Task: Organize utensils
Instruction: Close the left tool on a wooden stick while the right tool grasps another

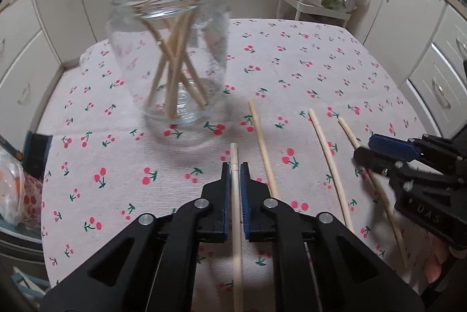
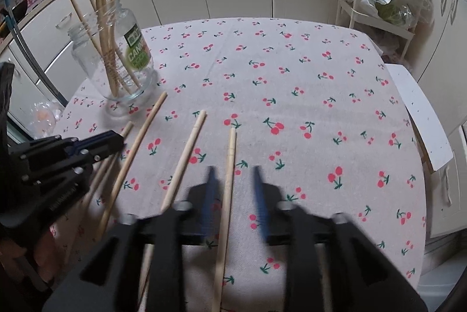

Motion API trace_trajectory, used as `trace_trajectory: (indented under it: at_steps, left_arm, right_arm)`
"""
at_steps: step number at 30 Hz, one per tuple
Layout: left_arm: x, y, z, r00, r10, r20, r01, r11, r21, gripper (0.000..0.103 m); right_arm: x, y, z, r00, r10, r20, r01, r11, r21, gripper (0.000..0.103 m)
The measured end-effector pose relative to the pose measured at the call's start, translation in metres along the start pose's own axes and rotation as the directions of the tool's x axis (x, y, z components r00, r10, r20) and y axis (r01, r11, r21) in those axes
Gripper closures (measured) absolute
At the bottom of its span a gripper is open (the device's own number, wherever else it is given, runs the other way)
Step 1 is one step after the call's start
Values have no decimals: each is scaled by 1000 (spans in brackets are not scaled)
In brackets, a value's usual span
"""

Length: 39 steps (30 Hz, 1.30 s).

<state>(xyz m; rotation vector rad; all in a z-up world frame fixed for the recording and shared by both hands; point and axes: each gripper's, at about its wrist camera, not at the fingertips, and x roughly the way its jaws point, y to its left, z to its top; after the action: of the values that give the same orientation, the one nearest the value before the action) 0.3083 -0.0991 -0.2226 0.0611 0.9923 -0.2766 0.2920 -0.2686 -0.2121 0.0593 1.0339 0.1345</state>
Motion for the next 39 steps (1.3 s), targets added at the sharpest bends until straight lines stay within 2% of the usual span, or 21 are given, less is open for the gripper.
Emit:
trace_trajectory:
  at_steps: [3,5,6,10,14,17,18,20,21,23,31,33,39]
  left_arm:
    - [0,13,0,1000,-22,-1,21,999,-41,88]
    - [1,16,0,999,-41,-4,41,998,-49,88]
    - [1,17,0,999,-45,-5,45,998,-45,88]
    - [3,18,3,998,-61,-15,60,997,-45,88]
    - [3,14,6,999,-26,-31,26,1000,-7,87]
    - [6,3,9,999,19,-30,-18,1000,19,77]
    - [7,1,9,999,29,-30,-28,999,24,77]
    - [7,-5,8,998,60,-18,-59,997,42,78]
    - [7,-8,7,998,69,-10,-68,996,53,87]
    - [6,-10,6,998,56,-13,-55,997,58,98]
    - [0,-1,0,998,51,-32,-48,997,66,98]
    - [1,1,2,998,49,-39,-47,997,62,97]
    - [2,-1,3,997,69,-31,-66,995,77,77]
  right_arm:
    - [1,2,0,1000,-10,6,10,1000,-28,72]
    - [1,1,-1,1000,-22,15,22,999,-25,85]
    - [2,-2,-1,1000,-9,14,10,1000,-9,95]
    - [0,-9,-3,999,26,20,-27,999,46,96]
    - [0,-6,-2,1000,28,9,-28,999,32,96]
    - [2,-4,2,1000,11,14,-11,1000,9,78]
    - [3,-3,3,1000,5,17,-5,1000,1,78]
    - [4,-2,3,1000,-4,21,4,1000,-17,78]
    - [4,-1,3,1000,-19,23,19,999,-28,84]
    - [3,-3,2,1000,-5,20,5,1000,-12,96]
    - [-1,-1,-1,1000,14,-9,-14,1000,-5,97]
    - [1,1,-1,1000,0,-13,0,1000,-20,93]
    - [2,13,-2,999,-43,-22,40,994,-103,87]
